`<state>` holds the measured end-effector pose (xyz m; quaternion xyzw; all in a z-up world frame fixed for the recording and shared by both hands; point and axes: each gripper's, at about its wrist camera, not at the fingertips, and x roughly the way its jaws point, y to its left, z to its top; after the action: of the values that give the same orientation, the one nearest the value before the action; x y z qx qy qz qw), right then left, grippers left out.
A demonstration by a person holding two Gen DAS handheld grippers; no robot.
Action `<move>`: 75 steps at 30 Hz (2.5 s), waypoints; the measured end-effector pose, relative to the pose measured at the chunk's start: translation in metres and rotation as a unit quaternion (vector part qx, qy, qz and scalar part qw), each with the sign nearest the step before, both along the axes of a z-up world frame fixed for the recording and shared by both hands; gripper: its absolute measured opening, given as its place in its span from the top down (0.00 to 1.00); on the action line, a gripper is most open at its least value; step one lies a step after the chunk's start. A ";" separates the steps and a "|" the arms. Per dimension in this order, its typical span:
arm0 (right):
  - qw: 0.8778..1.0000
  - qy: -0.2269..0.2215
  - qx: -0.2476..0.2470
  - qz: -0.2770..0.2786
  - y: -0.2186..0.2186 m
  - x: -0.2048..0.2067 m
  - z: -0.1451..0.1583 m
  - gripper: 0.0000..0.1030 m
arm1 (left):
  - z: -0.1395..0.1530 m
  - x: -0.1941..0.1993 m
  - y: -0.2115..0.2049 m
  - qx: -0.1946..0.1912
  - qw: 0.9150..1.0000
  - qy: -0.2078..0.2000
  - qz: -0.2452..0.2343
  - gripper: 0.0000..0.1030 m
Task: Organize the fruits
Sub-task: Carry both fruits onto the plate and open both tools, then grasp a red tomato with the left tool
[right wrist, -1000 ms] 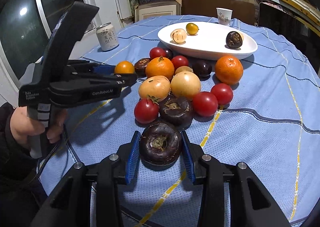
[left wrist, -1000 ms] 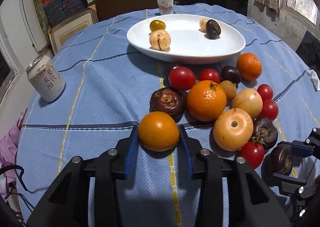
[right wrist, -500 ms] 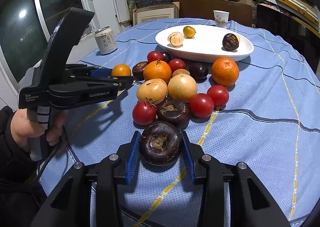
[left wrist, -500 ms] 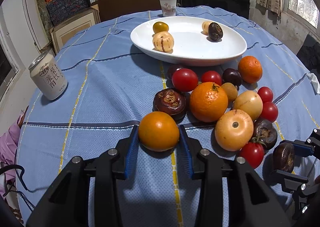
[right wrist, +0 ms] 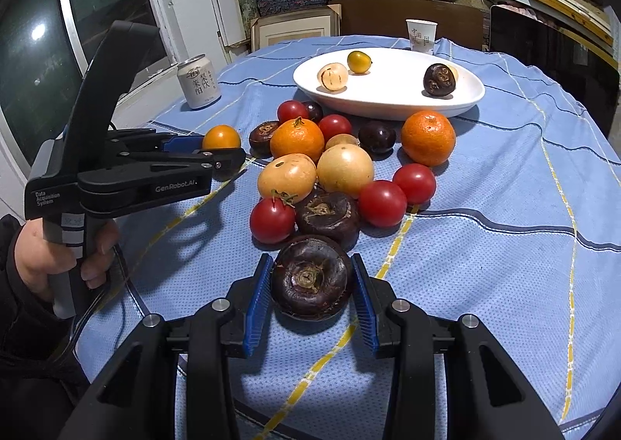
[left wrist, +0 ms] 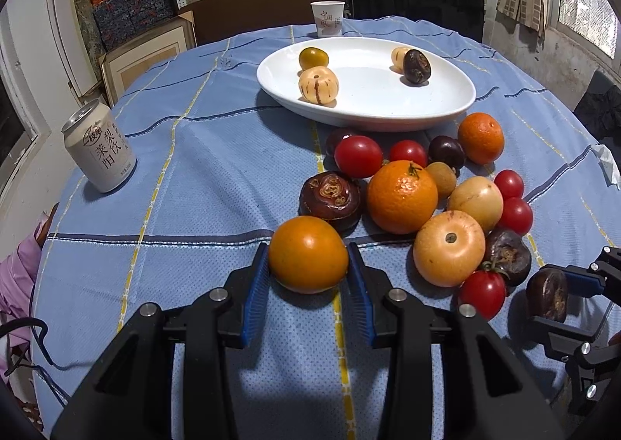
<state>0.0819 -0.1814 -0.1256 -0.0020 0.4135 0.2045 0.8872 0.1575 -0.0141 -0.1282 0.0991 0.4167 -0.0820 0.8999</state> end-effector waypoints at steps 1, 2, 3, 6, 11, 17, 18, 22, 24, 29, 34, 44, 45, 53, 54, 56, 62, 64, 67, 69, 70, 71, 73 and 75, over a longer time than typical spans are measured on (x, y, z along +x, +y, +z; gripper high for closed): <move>1.000 0.000 0.000 0.000 0.000 0.000 0.000 0.61 | 0.000 0.000 0.000 0.000 1.000 0.000 0.000 0.63; 1.000 -0.001 0.000 0.000 0.000 0.000 0.000 0.61 | 0.000 0.000 0.000 -0.001 1.000 0.000 0.000 0.63; 1.000 0.000 0.000 0.000 0.000 0.000 0.000 0.61 | 0.000 -0.001 0.000 -0.001 1.000 -0.001 0.000 0.63; 1.000 0.000 0.001 -0.001 0.000 0.000 0.000 0.61 | 0.000 -0.001 0.001 -0.002 1.000 0.000 0.000 0.63; 1.000 0.001 0.003 -0.003 0.000 0.000 0.000 0.61 | 0.003 -0.003 0.002 -0.004 1.000 -0.002 0.002 0.63; 1.000 -0.001 0.009 -0.014 -0.011 0.003 0.012 0.61 | 0.025 -0.016 0.006 -0.024 0.999 -0.024 -0.004 0.63; 1.000 -0.005 0.015 -0.016 -0.015 0.005 0.019 0.61 | 0.032 -0.018 0.006 -0.027 0.999 -0.031 -0.006 0.63; 0.999 -0.040 0.011 -0.025 -0.029 0.015 0.051 0.61 | 0.060 -0.021 0.003 -0.040 0.998 -0.054 -0.018 0.63; 0.998 -0.053 0.007 -0.032 -0.035 0.024 0.064 0.61 | 0.072 -0.018 -0.001 -0.043 0.997 -0.063 -0.025 0.63; 0.996 -0.081 -0.004 -0.041 -0.047 0.060 0.092 0.61 | 0.094 0.003 -0.022 -0.047 0.995 -0.073 -0.040 0.63; 0.995 -0.087 -0.016 -0.045 -0.050 0.107 0.097 0.61 | 0.102 0.046 -0.047 -0.038 0.995 -0.079 -0.045 0.63; 0.997 -0.057 -0.040 -0.023 -0.027 0.191 0.054 0.61 | 0.060 0.163 -0.061 -0.040 0.999 -0.019 -0.016 0.63; 0.997 -0.055 -0.040 -0.024 -0.027 0.197 0.050 0.61 | 0.055 0.169 -0.064 -0.037 0.999 -0.014 -0.015 0.63; 0.996 -0.067 -0.037 -0.032 -0.035 0.210 0.043 0.40 | 0.040 0.186 -0.068 -0.028 1.000 -0.010 -0.006 0.39; 0.996 -0.068 -0.038 -0.034 -0.037 0.210 0.044 0.40 | 0.044 0.182 -0.065 -0.028 0.999 -0.020 -0.002 0.34; 0.996 -0.068 -0.039 -0.041 -0.042 0.206 0.047 0.40 | 0.051 0.174 -0.059 -0.029 0.999 -0.028 0.004 0.33; 0.996 -0.067 -0.035 -0.042 -0.055 0.166 0.058 0.40 | 0.066 0.122 -0.038 -0.037 0.998 -0.042 -0.004 0.20; 0.997 -0.064 -0.036 -0.038 -0.057 0.149 0.060 0.40 | 0.067 0.095 -0.031 -0.042 0.998 -0.043 -0.014 0.12; 0.998 -0.048 -0.029 -0.024 -0.056 0.113 0.054 0.40 | 0.061 0.062 -0.022 -0.050 0.998 -0.031 -0.026 0.12; 0.999 -0.039 -0.031 -0.014 -0.051 0.092 0.047 0.40 | 0.051 0.044 -0.020 -0.050 0.998 -0.015 -0.034 0.12; 0.999 -0.035 -0.033 -0.011 -0.049 0.084 0.044 0.40 | 0.044 0.032 -0.021 -0.046 0.998 -0.003 -0.041 0.12; 0.999 -0.027 -0.033 -0.005 -0.045 0.074 0.039 0.40 | 0.039 0.024 -0.021 -0.043 0.998 0.004 -0.046 0.12; 0.999 -0.019 -0.037 0.002 -0.039 0.057 0.030 0.40 | 0.029 0.008 -0.022 -0.036 0.998 0.008 -0.051 0.12; 0.999 -0.022 -0.034 0.000 -0.036 0.044 0.026 0.40 | 0.021 -0.011 -0.026 -0.030 0.998 0.013 -0.062 0.12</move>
<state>0.1263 -0.2176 -0.0994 -0.0369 0.4010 0.1900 0.8954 0.1469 -0.0401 -0.1073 0.0965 0.4190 -0.1512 0.8901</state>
